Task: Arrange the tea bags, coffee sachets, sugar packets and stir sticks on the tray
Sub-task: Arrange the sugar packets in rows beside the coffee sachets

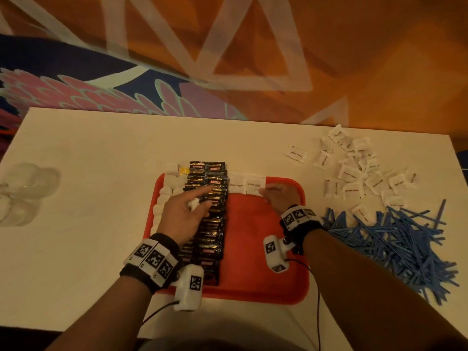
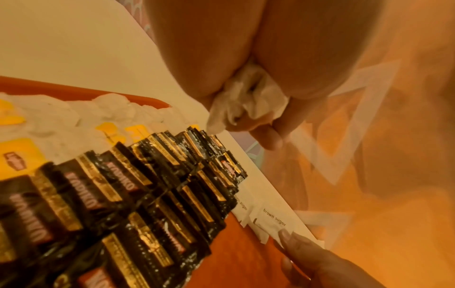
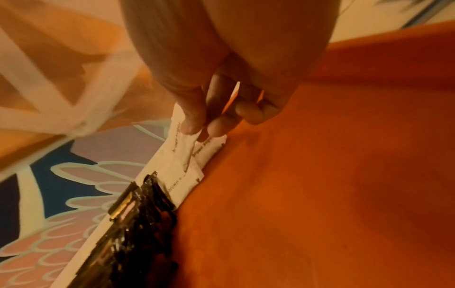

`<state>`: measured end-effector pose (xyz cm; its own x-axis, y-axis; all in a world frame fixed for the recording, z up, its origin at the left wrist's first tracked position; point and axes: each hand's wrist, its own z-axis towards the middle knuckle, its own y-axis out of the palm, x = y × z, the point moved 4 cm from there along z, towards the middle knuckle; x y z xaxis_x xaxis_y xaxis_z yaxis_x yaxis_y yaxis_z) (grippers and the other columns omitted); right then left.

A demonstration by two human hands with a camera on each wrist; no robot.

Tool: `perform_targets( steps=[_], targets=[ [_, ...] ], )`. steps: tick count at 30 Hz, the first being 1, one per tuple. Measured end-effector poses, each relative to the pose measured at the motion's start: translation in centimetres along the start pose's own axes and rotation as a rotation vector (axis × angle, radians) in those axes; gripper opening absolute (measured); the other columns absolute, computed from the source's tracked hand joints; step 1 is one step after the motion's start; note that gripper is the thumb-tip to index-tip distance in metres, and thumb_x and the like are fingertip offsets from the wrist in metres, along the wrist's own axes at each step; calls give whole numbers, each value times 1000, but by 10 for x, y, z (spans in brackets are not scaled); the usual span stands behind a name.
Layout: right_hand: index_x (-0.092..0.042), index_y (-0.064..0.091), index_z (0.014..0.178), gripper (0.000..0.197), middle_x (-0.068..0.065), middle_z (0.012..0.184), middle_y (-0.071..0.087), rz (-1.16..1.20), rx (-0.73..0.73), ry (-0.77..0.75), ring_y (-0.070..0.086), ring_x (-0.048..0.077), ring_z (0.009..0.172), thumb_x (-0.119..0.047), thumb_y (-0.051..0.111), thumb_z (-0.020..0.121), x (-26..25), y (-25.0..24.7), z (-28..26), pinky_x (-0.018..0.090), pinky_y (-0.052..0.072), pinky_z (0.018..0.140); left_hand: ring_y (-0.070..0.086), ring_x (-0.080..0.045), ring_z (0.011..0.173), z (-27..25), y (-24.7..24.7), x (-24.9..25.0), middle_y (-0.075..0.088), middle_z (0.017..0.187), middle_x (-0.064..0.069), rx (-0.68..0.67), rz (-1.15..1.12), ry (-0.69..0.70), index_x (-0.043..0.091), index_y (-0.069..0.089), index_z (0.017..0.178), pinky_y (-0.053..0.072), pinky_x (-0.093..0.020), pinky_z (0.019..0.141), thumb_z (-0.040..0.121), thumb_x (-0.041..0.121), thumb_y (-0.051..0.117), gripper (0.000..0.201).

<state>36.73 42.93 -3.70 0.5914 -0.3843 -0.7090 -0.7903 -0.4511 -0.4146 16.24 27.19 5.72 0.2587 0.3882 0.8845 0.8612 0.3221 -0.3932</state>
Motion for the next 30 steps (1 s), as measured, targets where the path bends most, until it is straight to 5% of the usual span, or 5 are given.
perform_targets(
  steps=[6,11,15,22,30],
  targets=[
    [-20,72,109,27,0,106,72,-126,73,70,67,17,95,-34,73,86,0,7,14,28,52,89,67,0,68,3,-9,-20,65,116,18,15,-55,-70,28,69,124,50,-9,68,93,8,66,37],
    [-20,71,98,21,-1,97,68,-221,147,116,55,11,75,-36,74,84,-3,9,14,19,38,56,66,-3,66,5,-5,-26,65,116,19,21,-92,-103,29,69,121,54,-15,67,94,6,65,36],
    [-18,60,96,25,-6,82,59,-195,222,102,49,6,64,-33,75,83,-1,7,11,18,30,48,66,-5,66,6,-2,-28,66,113,18,48,-72,-113,26,70,119,52,-12,62,93,6,66,33],
    [-20,56,84,12,-6,77,58,-133,142,-74,57,13,77,-19,68,85,-12,22,-5,21,40,58,58,-9,55,5,0,-25,66,79,3,109,-292,-253,21,66,110,43,-25,43,99,24,59,14],
    [-31,64,76,14,-14,80,67,-9,-157,-299,61,-1,75,-25,73,85,-54,38,-67,18,48,71,37,-17,37,9,14,-9,57,60,-13,51,-654,-344,11,57,111,29,-20,38,105,54,24,54]
  ],
)
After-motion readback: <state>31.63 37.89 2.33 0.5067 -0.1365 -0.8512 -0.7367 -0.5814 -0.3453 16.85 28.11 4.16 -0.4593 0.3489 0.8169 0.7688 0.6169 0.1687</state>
